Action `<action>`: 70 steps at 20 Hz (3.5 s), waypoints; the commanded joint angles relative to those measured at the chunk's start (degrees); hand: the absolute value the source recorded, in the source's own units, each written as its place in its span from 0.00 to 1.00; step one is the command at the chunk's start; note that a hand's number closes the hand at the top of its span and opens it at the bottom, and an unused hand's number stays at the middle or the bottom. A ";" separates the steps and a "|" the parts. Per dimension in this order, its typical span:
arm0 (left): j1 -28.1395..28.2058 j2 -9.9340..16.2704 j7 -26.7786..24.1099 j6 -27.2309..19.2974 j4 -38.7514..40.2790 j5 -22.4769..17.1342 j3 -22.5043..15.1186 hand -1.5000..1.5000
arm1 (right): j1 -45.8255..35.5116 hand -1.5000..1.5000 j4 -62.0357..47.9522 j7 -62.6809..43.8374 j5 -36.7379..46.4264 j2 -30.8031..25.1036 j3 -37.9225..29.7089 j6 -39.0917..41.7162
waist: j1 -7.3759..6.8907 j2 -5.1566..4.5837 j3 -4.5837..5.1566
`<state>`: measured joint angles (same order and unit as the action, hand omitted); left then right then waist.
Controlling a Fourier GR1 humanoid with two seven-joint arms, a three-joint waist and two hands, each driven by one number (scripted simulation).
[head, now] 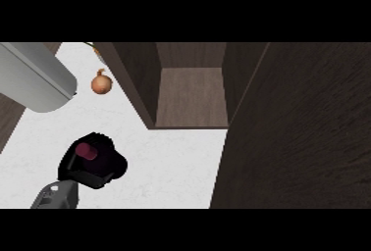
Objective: Pick up the wine, place it into the cabinet and close the cabinet
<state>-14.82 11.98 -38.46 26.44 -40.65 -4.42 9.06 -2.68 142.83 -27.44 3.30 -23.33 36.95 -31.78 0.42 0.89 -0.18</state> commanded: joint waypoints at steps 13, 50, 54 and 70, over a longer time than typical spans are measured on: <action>15.20 -11.85 7.07 -8.96 -29.09 -1.64 -10.33 1.00 | 5.82 0.00 13.57 -2.83 1.48 -6.95 -2.53 -0.68 | -0.08 -0.39 0.12; -8.09 -11.80 20.61 -37.06 -25.03 -2.13 -20.48 1.00 | 17.45 0.00 13.32 9.37 0.65 -10.51 1.93 -1.15 | 1.09 -0.75 0.19; -14.12 -11.78 22.41 -37.25 -20.81 -3.71 -18.91 1.00 | 14.15 0.00 12.71 9.05 -7.08 -11.22 -6.41 1.44 | 0.97 -1.03 0.15; -30.10 -11.98 13.30 -45.93 2.25 -16.45 -24.00 1.00 | 17.25 0.00 13.44 10.72 -4.65 -10.34 -1.92 2.37 | 3.18 -1.16 0.25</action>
<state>-41.09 0.02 -24.36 -17.08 -42.39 -18.64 -14.04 10.61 143.90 -11.70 1.19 -31.91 34.53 -29.94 3.11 -0.34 0.06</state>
